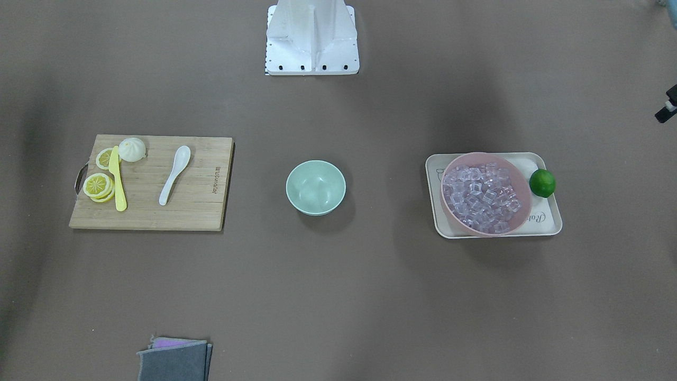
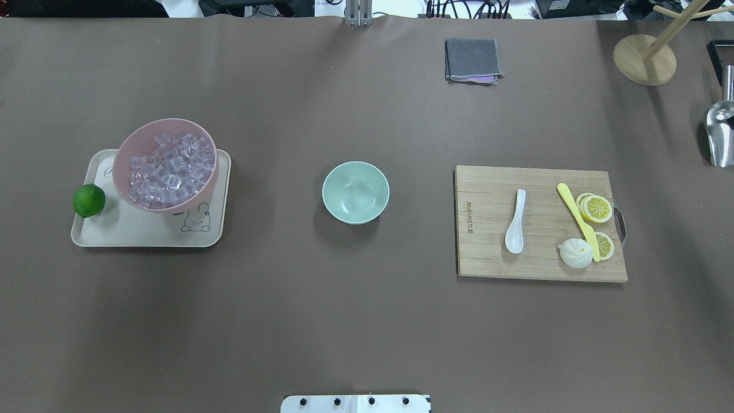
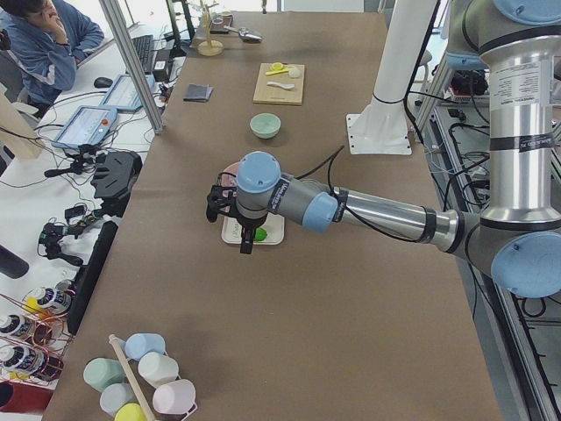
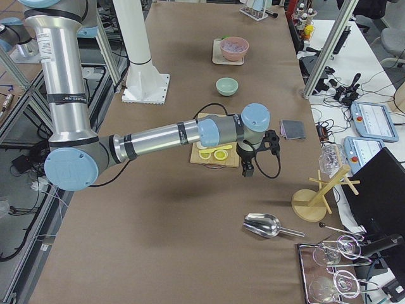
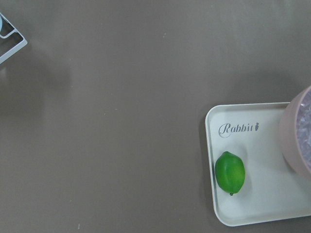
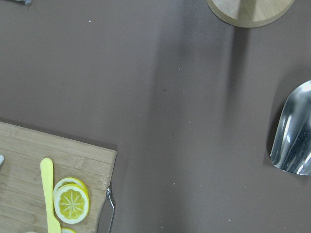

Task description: Put spoon and ice into bowl

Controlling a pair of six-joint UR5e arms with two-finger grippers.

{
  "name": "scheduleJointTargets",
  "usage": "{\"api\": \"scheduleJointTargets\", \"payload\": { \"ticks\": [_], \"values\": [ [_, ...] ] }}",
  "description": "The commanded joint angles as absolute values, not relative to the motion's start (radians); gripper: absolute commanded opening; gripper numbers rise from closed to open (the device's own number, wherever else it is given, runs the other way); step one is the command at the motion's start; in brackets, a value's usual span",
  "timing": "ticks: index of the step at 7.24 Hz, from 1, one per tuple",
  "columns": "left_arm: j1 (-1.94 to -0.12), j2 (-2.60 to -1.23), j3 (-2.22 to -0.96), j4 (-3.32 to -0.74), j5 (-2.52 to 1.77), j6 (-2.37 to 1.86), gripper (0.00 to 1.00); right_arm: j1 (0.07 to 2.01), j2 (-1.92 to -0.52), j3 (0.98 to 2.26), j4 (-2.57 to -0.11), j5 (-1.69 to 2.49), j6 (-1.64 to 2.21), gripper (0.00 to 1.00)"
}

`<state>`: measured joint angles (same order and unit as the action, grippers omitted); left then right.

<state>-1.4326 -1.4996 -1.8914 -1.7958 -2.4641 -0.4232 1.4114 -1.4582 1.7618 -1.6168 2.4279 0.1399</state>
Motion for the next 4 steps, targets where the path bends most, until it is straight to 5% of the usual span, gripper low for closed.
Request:
{"api": "scheduleJointTargets", "payload": {
  "ticks": [1, 4],
  "values": [
    [-1.312, -1.570, -1.913, -1.798, -2.413, -0.555, 0.97, 1.289, -1.399, 1.819, -1.615, 2.393, 0.343, 0.95],
    [-1.178, -1.667, -1.907, -1.798, -2.350, -0.679, 0.97, 1.029, -1.316, 1.819, -1.469, 2.243, 0.744, 0.88]
  ]
}}
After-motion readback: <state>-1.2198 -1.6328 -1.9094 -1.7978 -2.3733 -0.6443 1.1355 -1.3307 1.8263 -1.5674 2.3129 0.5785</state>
